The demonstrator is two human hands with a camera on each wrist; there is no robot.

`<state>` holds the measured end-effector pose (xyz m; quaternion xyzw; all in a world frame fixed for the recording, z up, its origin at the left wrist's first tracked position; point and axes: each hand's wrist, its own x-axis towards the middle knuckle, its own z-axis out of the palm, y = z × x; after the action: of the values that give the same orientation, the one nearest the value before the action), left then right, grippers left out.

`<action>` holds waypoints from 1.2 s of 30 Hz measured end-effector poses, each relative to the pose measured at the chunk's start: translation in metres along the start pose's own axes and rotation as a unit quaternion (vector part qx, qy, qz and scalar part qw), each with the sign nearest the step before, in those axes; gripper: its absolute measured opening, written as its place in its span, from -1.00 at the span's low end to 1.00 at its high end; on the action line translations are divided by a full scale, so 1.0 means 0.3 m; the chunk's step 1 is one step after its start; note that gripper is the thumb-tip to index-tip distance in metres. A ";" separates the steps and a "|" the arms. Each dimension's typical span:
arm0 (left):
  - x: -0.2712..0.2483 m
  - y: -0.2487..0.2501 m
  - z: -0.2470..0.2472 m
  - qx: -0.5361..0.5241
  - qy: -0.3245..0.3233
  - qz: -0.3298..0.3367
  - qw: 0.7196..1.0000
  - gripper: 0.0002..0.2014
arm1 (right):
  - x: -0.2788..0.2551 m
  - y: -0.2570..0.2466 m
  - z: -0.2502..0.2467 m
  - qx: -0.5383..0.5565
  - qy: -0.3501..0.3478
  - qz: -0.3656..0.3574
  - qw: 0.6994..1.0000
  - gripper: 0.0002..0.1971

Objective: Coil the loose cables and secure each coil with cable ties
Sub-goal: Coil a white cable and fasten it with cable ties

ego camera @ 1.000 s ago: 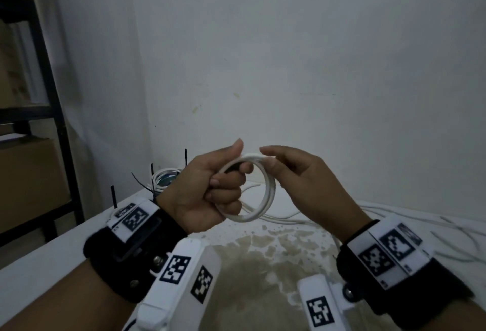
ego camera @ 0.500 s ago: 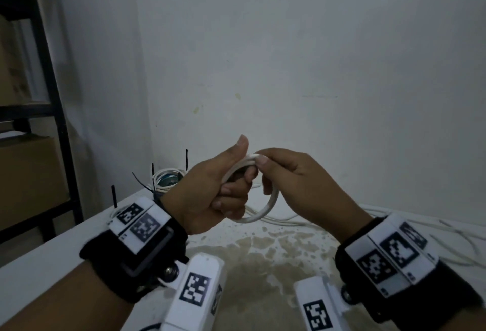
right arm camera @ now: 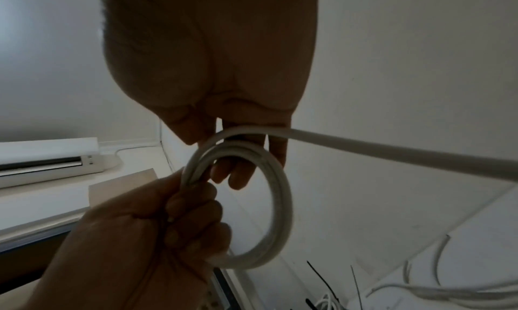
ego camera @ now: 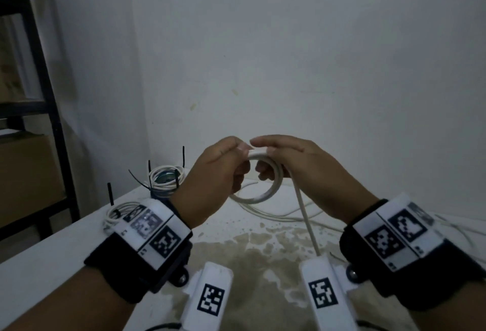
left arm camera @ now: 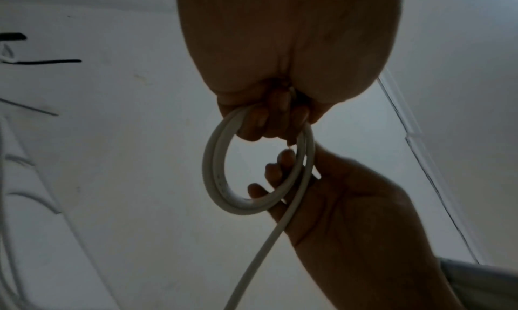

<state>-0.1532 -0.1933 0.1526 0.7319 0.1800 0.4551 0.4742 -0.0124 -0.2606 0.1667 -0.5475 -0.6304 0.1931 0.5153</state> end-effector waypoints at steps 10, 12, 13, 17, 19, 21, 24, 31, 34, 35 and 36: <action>0.007 -0.024 0.059 0.012 0.007 0.099 0.995 -0.97 | -0.016 -0.052 -0.067 -0.110 -0.124 -0.019 0.986 -0.75; 0.014 -0.044 0.074 0.023 0.040 0.109 0.993 -0.95 | -0.012 -0.053 -0.074 -0.135 -0.095 -0.022 0.986 -0.74; 0.019 -0.057 0.085 0.057 0.077 0.113 0.989 -0.93 | -0.008 -0.055 -0.083 -0.154 -0.067 -0.029 0.985 -0.72; -0.021 -0.094 0.156 0.103 0.094 0.024 0.990 -0.73 | 0.021 -0.061 -0.176 -0.168 0.088 -0.053 0.980 -0.72; -0.067 -0.097 0.213 0.023 -0.085 -0.133 0.987 -0.58 | 0.031 -0.070 -0.222 -0.098 0.151 -0.057 0.982 -0.74; -0.082 -0.104 0.279 -0.115 -0.207 -0.315 0.919 -0.45 | 0.028 -0.082 -0.249 -0.033 0.186 -0.073 0.979 -0.75; -0.025 -0.114 0.343 -0.330 -0.200 -0.432 0.815 -0.31 | 0.001 -0.094 -0.254 0.030 0.192 -0.095 0.976 -0.76; 0.172 -0.084 0.344 -0.515 0.106 -0.316 0.790 -0.83 | -0.165 -0.013 -0.308 0.139 0.219 -0.092 0.961 -0.75; 0.179 -0.093 0.334 -0.479 0.120 -0.286 0.821 -0.79 | -0.230 0.048 -0.350 0.217 0.242 -0.078 0.943 -0.76; 0.176 -0.095 0.342 -0.461 0.117 -0.275 0.836 -0.76 | -0.246 0.067 -0.360 0.236 0.250 -0.071 0.936 -0.76; 0.171 -0.094 0.353 -0.436 0.115 -0.261 0.854 -0.74 | -0.260 0.086 -0.368 0.249 0.258 -0.064 0.931 -0.75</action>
<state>-0.0330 -0.2001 0.1395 0.3185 0.2005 0.4274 0.8220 0.0851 -0.3570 0.1553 -0.3912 -0.4414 0.1629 0.7909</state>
